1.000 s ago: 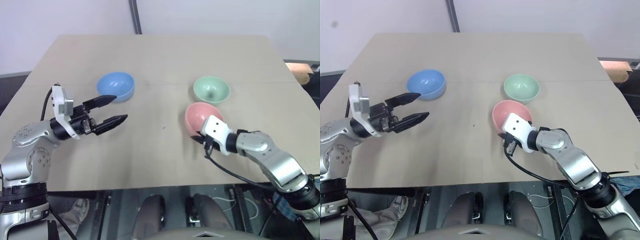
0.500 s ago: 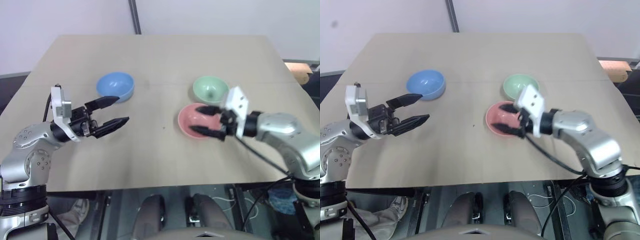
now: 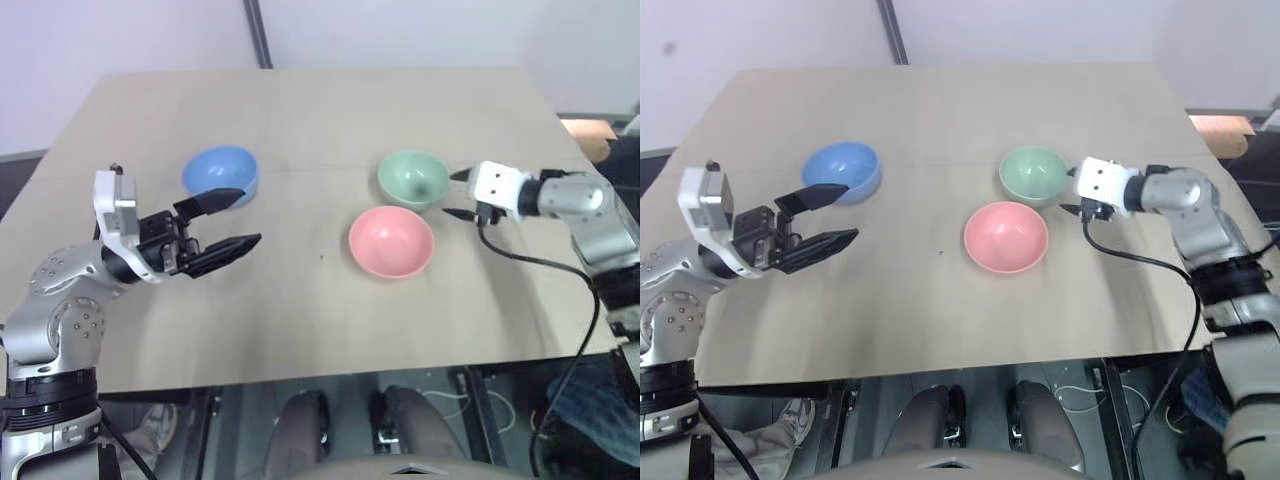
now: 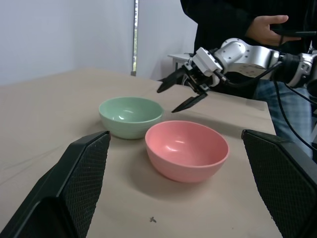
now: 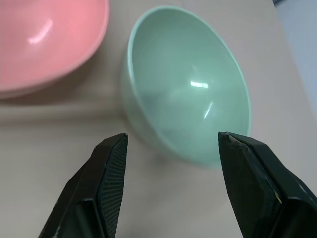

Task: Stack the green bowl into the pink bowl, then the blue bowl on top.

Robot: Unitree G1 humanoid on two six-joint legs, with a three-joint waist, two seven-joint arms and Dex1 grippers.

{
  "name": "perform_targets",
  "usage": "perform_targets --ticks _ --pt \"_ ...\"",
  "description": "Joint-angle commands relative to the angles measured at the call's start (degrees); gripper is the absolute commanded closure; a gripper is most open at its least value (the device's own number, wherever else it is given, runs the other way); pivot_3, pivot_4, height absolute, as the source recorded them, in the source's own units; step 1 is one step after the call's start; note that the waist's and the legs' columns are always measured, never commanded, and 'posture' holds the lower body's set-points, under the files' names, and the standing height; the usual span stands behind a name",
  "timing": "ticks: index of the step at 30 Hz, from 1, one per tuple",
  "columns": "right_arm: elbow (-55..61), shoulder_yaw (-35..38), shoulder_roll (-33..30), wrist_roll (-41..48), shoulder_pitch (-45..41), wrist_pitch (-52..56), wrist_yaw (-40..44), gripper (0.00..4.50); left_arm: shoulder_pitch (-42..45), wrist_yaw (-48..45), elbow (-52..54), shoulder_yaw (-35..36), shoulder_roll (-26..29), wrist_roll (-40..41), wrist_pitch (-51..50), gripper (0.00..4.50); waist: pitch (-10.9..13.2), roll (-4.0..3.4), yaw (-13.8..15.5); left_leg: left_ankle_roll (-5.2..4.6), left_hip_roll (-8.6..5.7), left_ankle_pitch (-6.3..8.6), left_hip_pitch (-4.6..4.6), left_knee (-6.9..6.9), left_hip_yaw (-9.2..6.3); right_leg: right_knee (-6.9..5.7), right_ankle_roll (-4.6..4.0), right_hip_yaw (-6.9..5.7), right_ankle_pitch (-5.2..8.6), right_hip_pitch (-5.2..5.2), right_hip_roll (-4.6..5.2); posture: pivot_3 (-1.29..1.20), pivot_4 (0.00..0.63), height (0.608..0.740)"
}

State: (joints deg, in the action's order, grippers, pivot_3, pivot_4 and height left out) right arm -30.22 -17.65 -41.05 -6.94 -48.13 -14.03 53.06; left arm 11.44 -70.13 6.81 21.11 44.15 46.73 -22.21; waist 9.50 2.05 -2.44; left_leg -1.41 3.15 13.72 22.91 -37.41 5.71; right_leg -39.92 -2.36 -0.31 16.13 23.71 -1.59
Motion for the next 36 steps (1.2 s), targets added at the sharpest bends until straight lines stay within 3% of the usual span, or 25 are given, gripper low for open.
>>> perform_targets --ticks 1,4,6,7,11,12,16,18,23,26,28,32,35,36 --pt "-12.12 -2.47 3.88 -7.18 -5.73 -10.55 -6.87 1.31 -2.09 1.07 3.51 2.99 0.38 0.91 0.22 0.00 -0.01 0.02 0.10 0.00 0.00 0.00 -0.01 0.00 0.00 0.01 0.00 0.00 0.00 0.00 0.00 0.00 0.150 0.740" --pt "-20.94 -4.11 5.75 -11.43 -8.68 -15.00 -11.17 1.31 -3.60 2.28 4.81 3.81 0.13 1.04 0.18 0.00 0.00 0.02 0.31 0.00 -0.02 0.01 0.04 0.00 0.01 0.04 -0.02 0.01 -0.01 0.03 0.05 0.00 0.150 0.740" --pt "-25.03 -4.95 6.22 -13.39 -10.36 -17.29 -12.48 2.05 -4.20 2.77 5.16 4.21 0.19 1.23 0.19 0.00 0.00 0.02 0.50 0.00 -0.04 0.01 0.06 0.00 0.00 0.03 -0.03 0.00 -0.01 0.03 0.07 0.00 0.150 0.740" --pt "-26.65 -5.32 6.20 -14.46 -11.15 -18.45 -13.30 2.76 -4.45 2.95 5.31 4.40 0.23 1.33 0.20 0.00 0.00 0.01 0.50 -0.01 -0.05 0.01 0.05 -0.01 0.00 0.02 -0.03 0.00 -0.01 0.02 0.08 0.00 0.150 0.740" --pt "-30.03 -5.74 5.82 -16.60 -13.10 -21.37 -14.47 4.42 -5.00 3.53 5.84 4.61 0.08 1.51 0.19 0.00 0.01 0.00 0.29 -0.01 -0.05 0.01 0.01 -0.02 0.01 -0.04 -0.03 0.00 -0.01 0.02 0.08 0.00 0.150 0.740" --pt "-30.32 -5.61 5.71 -16.77 -13.27 -21.94 -14.57 4.47 -5.12 3.73 6.02 4.58 -0.07 1.51 0.21 0.00 0.01 0.00 0.27 -0.01 -0.05 0.01 0.00 -0.02 0.01 -0.04 -0.03 0.00 -0.01 0.02 0.08 0.00 0.150 0.740" --pt "-26.77 -3.57 3.90 -14.36 -12.81 -23.58 -11.37 4.47 -5.59 4.74 6.48 4.32 -0.62 1.19 0.36 0.00 0.02 -0.01 0.14 0.00 -0.04 0.01 -0.01 -0.01 0.01 -0.05 -0.03 0.01 -0.02 0.02 0.08 0.00 0.150 0.740" --pt "-19.94 0.19 3.10 -7.38 -11.05 -20.15 -5.67 4.47 -5.49 5.94 6.38 4.31 -1.05 0.98 0.28 0.00 0.04 -0.05 0.22 0.00 -0.04 0.01 0.01 0.00 0.01 -0.05 -0.03 0.01 -0.02 0.02 0.08 0.00 0.150 0.740" --pt "23.60 6.16 -5.54 18.03 3.96 10.83 13.83 4.47 -2.92 11.60 3.38 2.55 -2.24 -4.60 2.67 0.00 0.05 -0.07 0.58 0.00 -0.02 0.01 0.04 0.05 -0.07 0.00 -0.02 -0.06 -0.02 0.00 0.09 0.00 0.150 0.740" --pt "43.82 6.51 -11.81 25.32 13.49 25.23 16.34 4.47 -1.19 12.79 1.27 0.31 -2.61 -7.62 3.47 0.00 0.06 -0.12 1.72 -0.04 -0.02 0.05 -0.04 0.07 -0.17 0.06 -0.01 -0.19 -0.01 -0.13 0.16 0.00 0.150 0.740" --pt "49.95 6.03 -11.85 25.42 16.78 30.67 14.13 4.47 0.08 13.09 0.62 -0.86 -2.94 -8.49 3.60 0.00 0.05 -0.08 1.76 -0.23 -0.02 0.16 -0.01 0.06 -0.18 0.05 0.00 -0.21 -0.01 -0.12 0.19 0.00 0.150 0.740" --pt "51.26 2.46 -9.23 20.09 18.34 33.43 10.94 2.78 3.53 13.38 -1.78 -2.26 -3.12 -9.78 3.67 0.00 0.05 -0.07 1.38 -0.25 -0.02 0.15 -0.07 -0.08 -0.12 -0.04 0.18 -0.20 0.07 -0.12 0.20 0.00 0.150 0.740" --pt "52.02 5.46 -6.72 18.59 18.26 35.14 5.24 1.35 6.85 15.77 -4.19 -3.01 -2.62 -13.15 4.79 0.00 0.05 -0.07 1.62 -0.27 -0.03 0.05 -0.13 -0.15 -0.12 -0.17 0.16 -0.21 0.05 -0.14 0.19 0.00 0.150 0.740" --pt "52.19 6.53 -6.09 18.02 18.12 35.31 3.56 1.35 7.47 16.45 -4.70 -3.26 -2.56 -14.41 5.54 0.00 0.05 -0.07 1.66 -0.27 -0.03 0.03 -0.13 -0.16 -0.12 -0.20 0.16 -0.21 0.05 -0.14 0.19 0.00 0.150 0.740"
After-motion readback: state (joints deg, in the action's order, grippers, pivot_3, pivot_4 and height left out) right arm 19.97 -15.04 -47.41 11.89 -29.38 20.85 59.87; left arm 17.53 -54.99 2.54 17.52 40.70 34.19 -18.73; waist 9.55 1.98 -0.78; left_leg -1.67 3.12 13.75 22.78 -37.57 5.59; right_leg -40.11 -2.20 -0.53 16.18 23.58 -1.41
